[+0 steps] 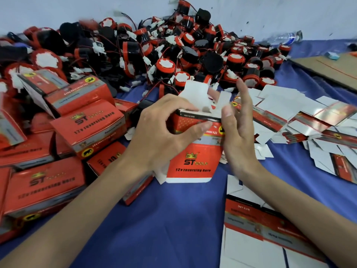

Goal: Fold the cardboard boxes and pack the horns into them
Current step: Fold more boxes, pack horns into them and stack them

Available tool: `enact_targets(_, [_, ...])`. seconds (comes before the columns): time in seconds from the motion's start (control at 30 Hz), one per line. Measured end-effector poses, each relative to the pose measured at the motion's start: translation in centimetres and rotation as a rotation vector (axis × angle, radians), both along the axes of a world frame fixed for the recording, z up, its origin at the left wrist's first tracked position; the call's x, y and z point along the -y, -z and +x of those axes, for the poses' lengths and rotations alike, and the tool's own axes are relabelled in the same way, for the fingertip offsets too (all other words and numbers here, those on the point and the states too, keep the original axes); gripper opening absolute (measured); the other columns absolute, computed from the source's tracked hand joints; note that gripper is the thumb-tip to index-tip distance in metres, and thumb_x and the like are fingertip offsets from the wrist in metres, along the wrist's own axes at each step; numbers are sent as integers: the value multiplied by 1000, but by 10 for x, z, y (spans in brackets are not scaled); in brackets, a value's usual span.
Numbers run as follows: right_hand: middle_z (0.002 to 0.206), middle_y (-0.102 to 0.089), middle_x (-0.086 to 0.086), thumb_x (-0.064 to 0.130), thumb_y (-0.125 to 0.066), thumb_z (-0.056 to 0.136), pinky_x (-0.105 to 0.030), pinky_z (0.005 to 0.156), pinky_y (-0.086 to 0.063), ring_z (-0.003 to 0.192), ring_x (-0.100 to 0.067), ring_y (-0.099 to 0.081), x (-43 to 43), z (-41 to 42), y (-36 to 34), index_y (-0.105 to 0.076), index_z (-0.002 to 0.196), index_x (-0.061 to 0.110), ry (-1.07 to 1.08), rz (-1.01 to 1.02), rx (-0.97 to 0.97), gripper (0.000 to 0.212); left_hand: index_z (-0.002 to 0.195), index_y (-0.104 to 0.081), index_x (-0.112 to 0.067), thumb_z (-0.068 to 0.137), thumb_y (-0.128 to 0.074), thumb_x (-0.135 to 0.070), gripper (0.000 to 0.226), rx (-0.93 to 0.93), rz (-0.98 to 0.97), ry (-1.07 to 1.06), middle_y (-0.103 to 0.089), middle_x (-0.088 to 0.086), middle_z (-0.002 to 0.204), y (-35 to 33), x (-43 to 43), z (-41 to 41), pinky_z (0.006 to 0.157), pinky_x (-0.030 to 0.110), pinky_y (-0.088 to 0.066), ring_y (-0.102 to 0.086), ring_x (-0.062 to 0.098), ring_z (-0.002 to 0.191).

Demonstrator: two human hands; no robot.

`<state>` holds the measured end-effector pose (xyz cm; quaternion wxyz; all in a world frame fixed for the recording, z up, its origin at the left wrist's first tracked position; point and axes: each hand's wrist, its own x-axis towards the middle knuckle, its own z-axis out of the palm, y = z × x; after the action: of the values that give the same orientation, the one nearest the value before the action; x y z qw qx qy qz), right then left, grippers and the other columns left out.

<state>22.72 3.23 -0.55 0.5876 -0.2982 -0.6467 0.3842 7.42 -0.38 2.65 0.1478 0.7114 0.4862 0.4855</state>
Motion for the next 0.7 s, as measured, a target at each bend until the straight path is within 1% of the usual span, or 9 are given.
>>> enact_targets(0.07, [116,-62,29,36,-46,91,-12,83,-48,110,5,-59,0,0,-1,-41,134,18,-11,-23,-64,47,103,-68,-11,80,-66,-42,39,48,-26,-9,-65,-4,110,-1,2,2,84,19,-50,-62,3,97])
enact_targets(0.17, [124,-64,2,37,-50,90,-29,89,-51,115,-16,-61,2,0,0,-54,127,24,-129,-94,-101,39,112,-67,-16,80,-62,-45,43,198,-144,-26,-67,-10,111,-3,2,1,83,23,-54,-65,0,96])
enact_targets(0.27, [118,-67,3,33,-50,93,-38,90,-51,111,-20,-62,1,0,0,-60,120,18,-161,-76,-53,33,111,-66,-19,81,-62,-43,39,263,-201,14,-67,-12,110,-2,-1,-1,81,19,-53,-65,-1,95])
enact_targets(0.37, [104,-69,8,37,-53,90,-36,88,-51,102,-15,-64,1,-1,2,-64,106,26,-118,-67,2,22,115,-62,-19,81,-61,-39,39,262,-225,70,-63,-14,114,-1,-4,-2,83,15,-51,-63,-2,99])
enact_targets(0.43, [103,-70,7,41,-52,88,-42,89,-52,101,-18,-65,0,-1,2,-66,103,30,-134,-121,29,23,119,-61,-16,80,-60,-39,45,274,-250,82,-60,-17,115,0,-6,-4,83,15,-50,-62,-3,101])
enact_targets(0.5, [106,-69,7,43,-49,88,-42,90,-51,105,-17,-64,-1,-1,-1,-68,100,30,-150,-144,39,26,108,-64,-16,80,-61,-39,37,249,-217,66,-57,-14,123,1,-7,-4,85,15,-48,-59,-2,106])
enact_targets(0.6, [129,-57,9,43,-50,88,-38,99,-48,125,-17,-52,-1,0,-7,-70,97,31,-107,-145,48,26,90,-63,-23,79,-61,-42,22,196,-150,-1,-40,-11,139,1,-6,-2,92,14,-44,-47,-1,121])
enact_targets(0.67, [134,-57,7,40,-52,88,-35,97,-50,125,-16,-53,-2,1,-7,-71,97,31,-150,-181,7,23,93,-62,-24,80,-60,-44,24,187,-157,-8,-37,-14,140,1,-4,-2,97,19,-44,-43,-2,126])
enact_targets(0.7, [130,-60,8,37,-52,89,-36,96,-50,123,-16,-55,-1,1,-7,-69,100,31,-159,-174,-4,21,99,-61,-23,81,-60,-43,27,190,-162,9,-44,-13,136,1,-4,-2,96,23,-46,-49,-1,121])
